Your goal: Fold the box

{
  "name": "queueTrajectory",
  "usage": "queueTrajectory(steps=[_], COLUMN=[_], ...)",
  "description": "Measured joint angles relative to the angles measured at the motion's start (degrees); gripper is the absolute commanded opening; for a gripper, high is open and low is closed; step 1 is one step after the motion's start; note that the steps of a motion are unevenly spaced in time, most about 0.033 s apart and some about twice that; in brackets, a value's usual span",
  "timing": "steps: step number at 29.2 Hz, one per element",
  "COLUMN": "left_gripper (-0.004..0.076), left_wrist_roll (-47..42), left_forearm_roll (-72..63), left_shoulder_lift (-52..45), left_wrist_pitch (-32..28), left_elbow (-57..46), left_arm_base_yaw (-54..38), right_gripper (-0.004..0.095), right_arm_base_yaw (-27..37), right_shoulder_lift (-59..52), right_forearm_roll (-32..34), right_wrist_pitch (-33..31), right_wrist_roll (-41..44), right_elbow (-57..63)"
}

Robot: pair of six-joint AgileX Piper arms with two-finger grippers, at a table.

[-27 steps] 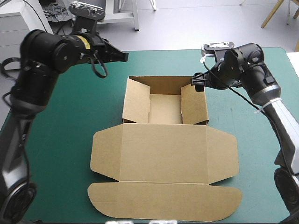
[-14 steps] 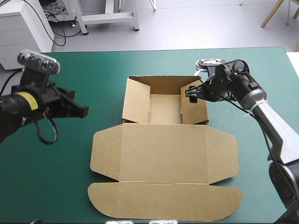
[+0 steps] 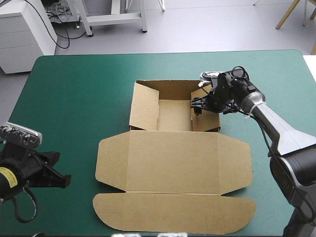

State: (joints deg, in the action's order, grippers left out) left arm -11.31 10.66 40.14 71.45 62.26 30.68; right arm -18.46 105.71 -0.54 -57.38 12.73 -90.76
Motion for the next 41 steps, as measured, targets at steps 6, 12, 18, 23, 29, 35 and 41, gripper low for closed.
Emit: queueTrajectory(steps=[6, 12, 18, 23, 29, 35, 41], left_gripper=[-0.001, -0.001, -0.001, -0.001, -0.001, -0.001, -0.001], left_wrist_roll=[-0.1, -0.1, -0.1, -0.1, -0.1, -0.1, -0.1], left_forearm_roll=[0.05, 0.01, 0.01, 0.01, 0.01, -0.01, -0.01], left_shoulder_lift=[-3.77, -4.2, -4.2, -4.2, -4.2, -4.2, -4.2], left_wrist_pitch=[0.0, 0.0, 0.0, 0.0, 0.0, 0.0, 0.0], left_elbow=[-1.58, -1.58, -1.58, -1.58, -1.58, -1.58, -1.58], left_arm_base_yaw=[0.0, 0.0, 0.0, 0.0, 0.0, 0.0, 0.0], right_gripper=[0.0873, 0.0722, -0.0018, 0.0, -0.0019, -0.0019, -0.0019], right_arm_base_yaw=[0.0, 0.0, 0.0, 0.0, 0.0, 5.01, 22.75], right_shoulder_lift=[1.93, 2.66, 2.66, 2.66, 2.6, 1.23, 0.42], right_forearm_roll=[-0.15, -1.05, -1.46, -1.06, -1.18, -1.02, 0.54], right_wrist_pitch=[-0.56, -0.93, -1.1, -1.1, -0.98, -3.12, -4.72], right_wrist_roll=[-1.05, -1.57, -1.84, -1.89, -1.96, -5.51, -9.67], right_elbow=[0.0, 0.0, 0.0, 0.0, 0.0, -5.53, -13.12])
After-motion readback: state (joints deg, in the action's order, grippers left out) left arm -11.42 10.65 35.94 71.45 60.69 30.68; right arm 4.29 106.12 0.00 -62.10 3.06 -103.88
